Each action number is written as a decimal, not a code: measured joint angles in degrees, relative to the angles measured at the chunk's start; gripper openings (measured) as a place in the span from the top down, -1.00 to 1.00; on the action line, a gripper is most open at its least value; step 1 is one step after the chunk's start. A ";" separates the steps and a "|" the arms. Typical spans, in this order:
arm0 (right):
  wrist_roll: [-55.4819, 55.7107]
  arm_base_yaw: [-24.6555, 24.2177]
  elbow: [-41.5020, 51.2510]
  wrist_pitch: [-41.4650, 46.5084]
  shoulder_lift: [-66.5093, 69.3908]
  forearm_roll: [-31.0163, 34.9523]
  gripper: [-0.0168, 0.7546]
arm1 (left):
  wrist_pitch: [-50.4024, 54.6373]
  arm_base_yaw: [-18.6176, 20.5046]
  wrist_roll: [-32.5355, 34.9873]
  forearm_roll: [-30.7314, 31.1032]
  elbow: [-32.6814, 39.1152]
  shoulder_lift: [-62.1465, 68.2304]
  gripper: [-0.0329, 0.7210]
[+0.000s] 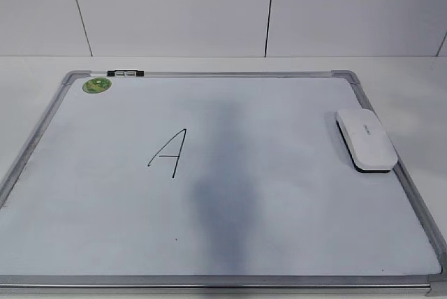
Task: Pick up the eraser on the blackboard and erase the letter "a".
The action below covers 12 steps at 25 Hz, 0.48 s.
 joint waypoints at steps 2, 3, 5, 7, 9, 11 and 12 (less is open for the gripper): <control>0.00 0.09 2.65 -0.01 -3.14 0.00 -0.46 | 0.00 -0.22 0.00 0.00 1.25 -3.09 0.29; 0.00 0.09 4.01 -0.01 -4.40 0.00 -0.46 | 0.00 -0.22 0.00 0.00 1.82 -4.64 0.29; 0.00 0.09 6.32 -0.01 -7.25 0.00 -0.46 | 0.00 -0.22 0.00 0.15 2.96 -7.49 0.29; 0.00 0.09 8.10 -0.01 -9.76 0.00 -0.46 | 0.00 -0.22 0.00 0.79 4.29 -10.45 0.29; 0.00 0.09 9.73 0.03 -12.36 0.00 -0.46 | 0.00 -0.22 0.00 1.41 6.03 -13.61 0.29; -0.14 0.09 11.23 0.03 -14.75 0.00 -0.45 | 0.08 -0.22 0.00 2.23 7.98 -16.50 0.29; -0.37 0.09 11.99 0.03 -16.01 0.00 -0.45 | 0.08 -0.22 0.00 2.65 9.14 -18.03 0.29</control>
